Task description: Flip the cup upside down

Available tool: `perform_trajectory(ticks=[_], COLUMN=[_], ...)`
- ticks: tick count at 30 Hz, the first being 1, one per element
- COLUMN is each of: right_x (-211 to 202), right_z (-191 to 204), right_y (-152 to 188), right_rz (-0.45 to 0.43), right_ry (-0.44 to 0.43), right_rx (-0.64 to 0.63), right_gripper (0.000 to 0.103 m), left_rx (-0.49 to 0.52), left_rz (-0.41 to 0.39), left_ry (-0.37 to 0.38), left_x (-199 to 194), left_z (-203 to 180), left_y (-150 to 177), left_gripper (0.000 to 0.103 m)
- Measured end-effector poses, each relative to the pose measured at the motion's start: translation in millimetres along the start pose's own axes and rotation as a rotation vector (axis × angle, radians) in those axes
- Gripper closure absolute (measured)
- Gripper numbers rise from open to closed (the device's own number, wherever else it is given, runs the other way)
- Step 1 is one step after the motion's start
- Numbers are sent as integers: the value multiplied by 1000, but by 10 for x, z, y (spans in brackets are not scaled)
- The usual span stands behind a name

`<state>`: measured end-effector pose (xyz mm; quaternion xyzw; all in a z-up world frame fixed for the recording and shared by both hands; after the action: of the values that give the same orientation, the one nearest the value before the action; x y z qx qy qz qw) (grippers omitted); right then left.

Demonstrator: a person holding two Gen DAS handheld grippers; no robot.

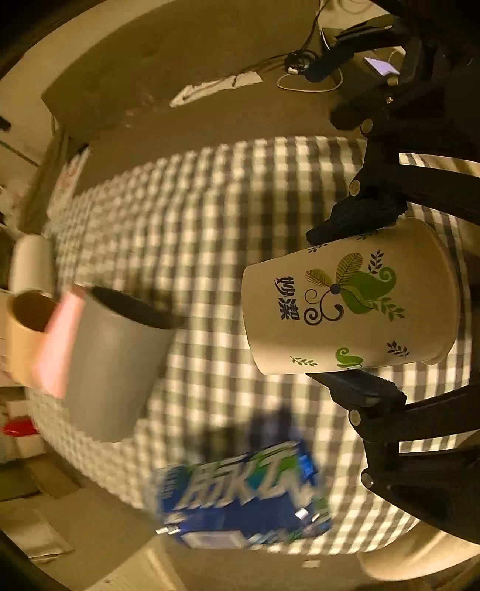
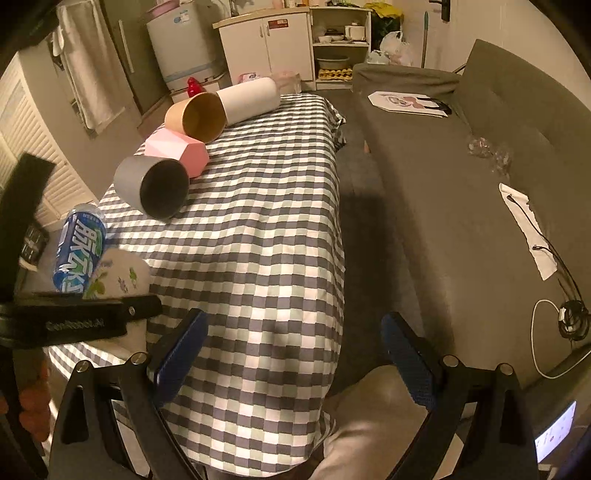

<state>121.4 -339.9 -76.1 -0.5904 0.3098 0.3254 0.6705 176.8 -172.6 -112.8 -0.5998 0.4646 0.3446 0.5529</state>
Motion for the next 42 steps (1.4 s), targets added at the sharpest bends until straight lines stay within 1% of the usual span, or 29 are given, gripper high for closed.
perform_trajectory(ticks=[1, 5, 7, 9, 10, 11, 12, 13, 15, 16, 17, 19, 23, 26, 32, 36, 40, 42], right_x=[-7, -3, 14, 51, 68, 93, 105, 116, 127, 134, 139, 145, 118, 95, 24, -1, -10, -5], right_z=[-1, -16, -26, -40, -49, -57, -63, -67, -70, -69, -63, -51, 5, 41, 95, 95, 73, 67], right_y=[-2, 10, 21, 34, 36, 43, 47, 48, 47, 42, 38, 23, -1, 12, 61, 78, 88, 93], right_rz=[-4, -11, -11, -3, 2, 10, 13, 17, 19, 21, 21, 23, 11, 9, 5, 6, 8, 10], right_ry=[3, 22, 33, 51, 59, 72, 80, 86, 91, 92, 94, 95, 90, 86, 80, 83, 88, 88], right_rx=[2, 15, 18, 18, 16, 11, 6, 1, -3, -5, -7, -10, -19, -23, -26, -23, -16, -16], right_gripper=[8, 8, 8, 8, 8, 8, 8, 8, 8, 8, 8, 8, 8, 8, 8, 8, 8, 8], left_rx=[11, 83, 116, 154, 191, 220, 246, 256, 236, 229, 220, 209, 228, 253, 240, 249, 230, 228], left_rz=[-39, -205, -296, -400, -452, -470, -471, -453, -466, -454, -425, -397, -333, -340, -330, -349, -340, -336], left_ry=[6, -29, -55, -57, -76, -96, -113, -116, -94, -83, -71, -66, -44, -42, -24, -12, 16, 14], left_x=[-57, -210, -182, -154, -130, -93, -51, 19, 20, 15, 22, 27, 52, 8, -13, -25, -21, -23], left_z=[-15, -69, -65, -89, -112, -121, -121, -110, -59, -47, -20, 39, 83, 98, 111, 102, 124, 128], left_y=[-41, -198, -274, -299, -286, -281, -244, -218, -191, -171, -108, -10, 325, 467, 551, 536, 535, 528], left_gripper=[38, 38, 38, 38, 38, 38, 38, 37, 37, 37, 37, 37, 37, 37, 37, 37, 37, 35])
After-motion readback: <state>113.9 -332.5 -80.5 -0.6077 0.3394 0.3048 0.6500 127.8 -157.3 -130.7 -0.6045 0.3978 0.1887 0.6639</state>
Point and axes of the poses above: each gripper's, at about its wrist camera, not at the fingertips, and x roughly the way its jaws point, z to its left, y to its underside, the point moved 7 cm from there along x, roughly the way its jaws point, and after that the axes turned 5 degrees about -z, right-handed, at the moved point
